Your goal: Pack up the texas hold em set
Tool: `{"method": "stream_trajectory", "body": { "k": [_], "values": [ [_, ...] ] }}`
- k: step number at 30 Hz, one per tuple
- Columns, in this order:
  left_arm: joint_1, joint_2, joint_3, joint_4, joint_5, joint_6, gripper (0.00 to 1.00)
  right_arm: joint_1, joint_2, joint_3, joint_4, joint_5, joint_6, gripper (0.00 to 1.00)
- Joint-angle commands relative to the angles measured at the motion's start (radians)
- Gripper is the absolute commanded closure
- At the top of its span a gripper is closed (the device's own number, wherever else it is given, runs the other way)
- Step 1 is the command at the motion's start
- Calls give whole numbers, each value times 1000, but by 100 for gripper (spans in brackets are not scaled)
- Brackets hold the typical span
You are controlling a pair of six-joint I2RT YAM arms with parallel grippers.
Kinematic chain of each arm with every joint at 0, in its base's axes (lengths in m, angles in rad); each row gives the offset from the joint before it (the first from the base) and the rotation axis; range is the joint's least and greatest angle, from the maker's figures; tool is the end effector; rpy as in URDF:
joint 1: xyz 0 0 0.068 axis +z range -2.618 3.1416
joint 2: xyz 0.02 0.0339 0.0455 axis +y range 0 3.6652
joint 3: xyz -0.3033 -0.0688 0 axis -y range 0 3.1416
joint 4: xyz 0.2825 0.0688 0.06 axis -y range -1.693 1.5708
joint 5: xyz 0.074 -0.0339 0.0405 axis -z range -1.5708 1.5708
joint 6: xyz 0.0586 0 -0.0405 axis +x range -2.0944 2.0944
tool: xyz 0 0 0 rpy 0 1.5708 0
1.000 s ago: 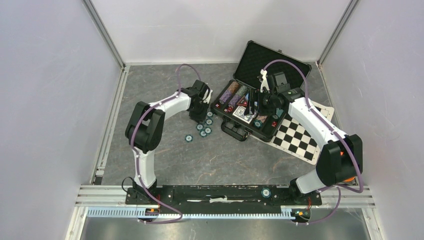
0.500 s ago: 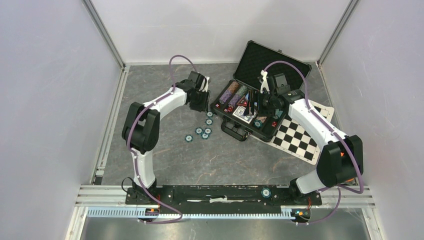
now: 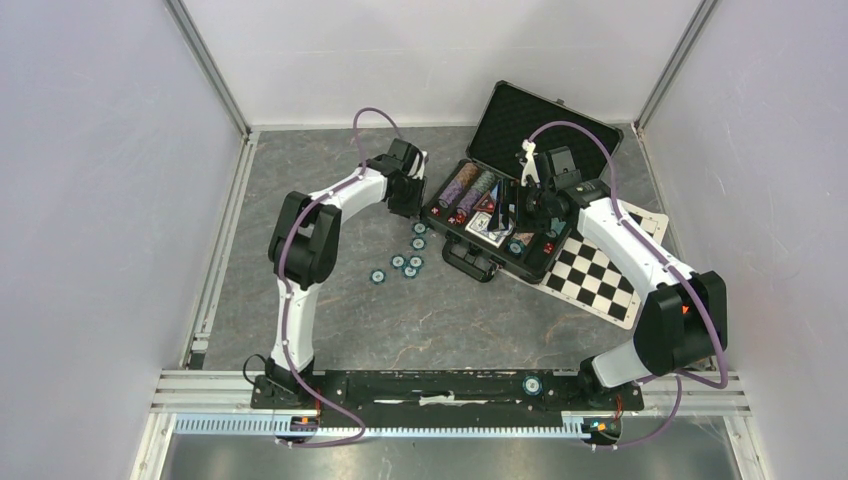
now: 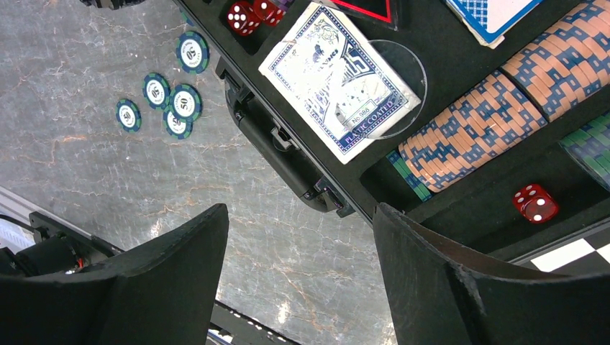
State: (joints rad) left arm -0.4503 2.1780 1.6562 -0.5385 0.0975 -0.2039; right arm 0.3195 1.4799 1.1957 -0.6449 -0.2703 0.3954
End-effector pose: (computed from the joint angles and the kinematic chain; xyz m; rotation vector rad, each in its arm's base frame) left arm 0.4770 -0.2369 0.1583 0.3615 2.6434 -0.3469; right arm 0.3355 0.1275 0.2894 -0.0185 2.5654 0.6245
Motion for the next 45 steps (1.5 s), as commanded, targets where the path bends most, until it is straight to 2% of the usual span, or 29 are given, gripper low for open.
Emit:
{"method": "stream_trajectory", "body": {
  "k": [1,11,15,22,28,32,38,45],
  "values": [
    [-25,-23,-30,-26,7,64,60,-1,-32,10,8,-2,-2,21],
    [-58,-14,-27,-15,60,70,60,-1,-28,-5,22,-12,0,21],
    [-119,-12,-25,-114,-107,139,60,0,-32,-8,22,-7,2,21],
    [-162,-147,-269,-120,-240,166,60,-1,-34,-16,31,-4,13,21],
    [-160,-246,-394,-140,-258,122,60,-1,-30,-31,50,-23,26,21],
    [-113,-304,-420,-142,-208,60,60,5,-25,-22,57,-31,13,23],
    [-19,-379,-368,-145,-104,1,57,152,61,132,21,96,-84,27],
    [72,-529,-362,-153,14,-87,54,370,231,234,176,275,-103,30]
  ]
}}
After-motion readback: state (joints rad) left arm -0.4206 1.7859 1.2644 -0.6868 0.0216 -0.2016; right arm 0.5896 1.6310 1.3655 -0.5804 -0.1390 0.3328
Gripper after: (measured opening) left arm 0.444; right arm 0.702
